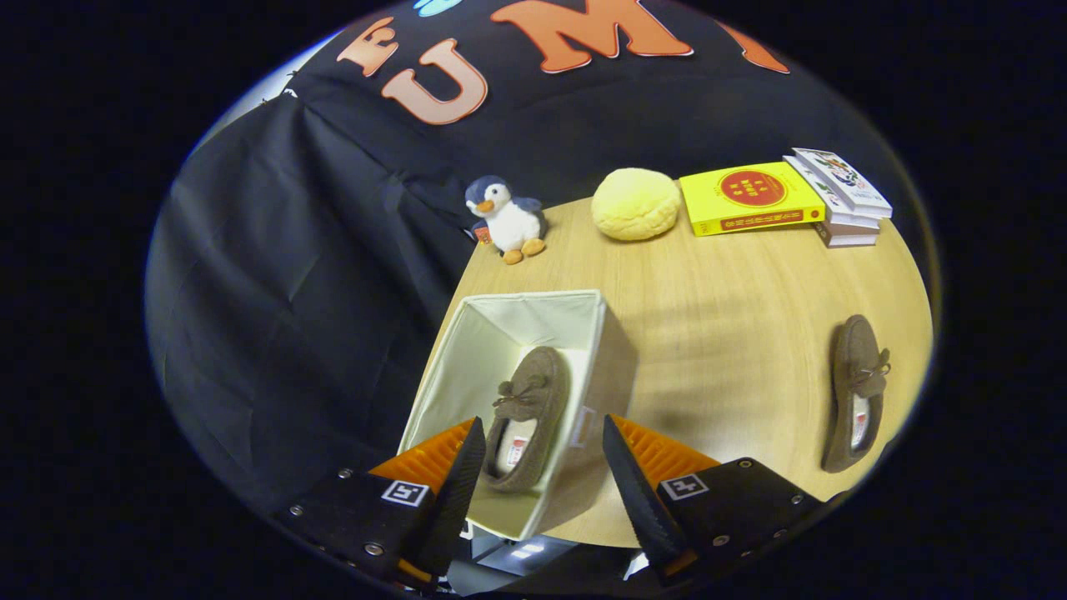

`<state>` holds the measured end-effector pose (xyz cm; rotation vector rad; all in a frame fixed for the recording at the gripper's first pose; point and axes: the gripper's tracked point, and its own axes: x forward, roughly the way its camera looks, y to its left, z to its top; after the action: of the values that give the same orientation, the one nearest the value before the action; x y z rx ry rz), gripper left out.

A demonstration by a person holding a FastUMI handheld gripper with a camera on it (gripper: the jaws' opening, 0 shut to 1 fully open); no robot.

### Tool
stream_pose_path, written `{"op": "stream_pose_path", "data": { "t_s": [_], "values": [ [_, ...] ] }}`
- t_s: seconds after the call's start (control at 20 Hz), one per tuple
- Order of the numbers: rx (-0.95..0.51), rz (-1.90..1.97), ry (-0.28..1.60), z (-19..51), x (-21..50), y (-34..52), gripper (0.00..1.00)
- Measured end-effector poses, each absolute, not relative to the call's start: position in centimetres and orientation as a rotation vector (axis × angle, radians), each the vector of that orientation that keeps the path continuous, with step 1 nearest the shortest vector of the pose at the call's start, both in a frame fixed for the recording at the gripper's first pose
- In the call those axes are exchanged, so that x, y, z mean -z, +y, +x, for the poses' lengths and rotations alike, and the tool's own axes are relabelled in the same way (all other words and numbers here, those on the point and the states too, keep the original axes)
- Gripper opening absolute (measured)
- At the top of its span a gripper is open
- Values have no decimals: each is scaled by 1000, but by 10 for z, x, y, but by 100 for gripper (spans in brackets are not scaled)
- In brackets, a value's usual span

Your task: Open the storage box then place both shoes into the box .Put the left shoe in first, then the right shoe, with the right side of both shoes facing outward in a uniform manner.

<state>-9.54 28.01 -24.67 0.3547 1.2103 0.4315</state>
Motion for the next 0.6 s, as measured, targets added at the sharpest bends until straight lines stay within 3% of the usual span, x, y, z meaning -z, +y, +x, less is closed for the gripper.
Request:
{"op": "stream_pose_path", "data": {
  "t_s": [0.3, 0.6],
  "values": [
    [-379, 315, 1144, -99, 252, 179, 96],
    [-211, 196, 1144, -100, 301, 53, 97]
  ]
}}
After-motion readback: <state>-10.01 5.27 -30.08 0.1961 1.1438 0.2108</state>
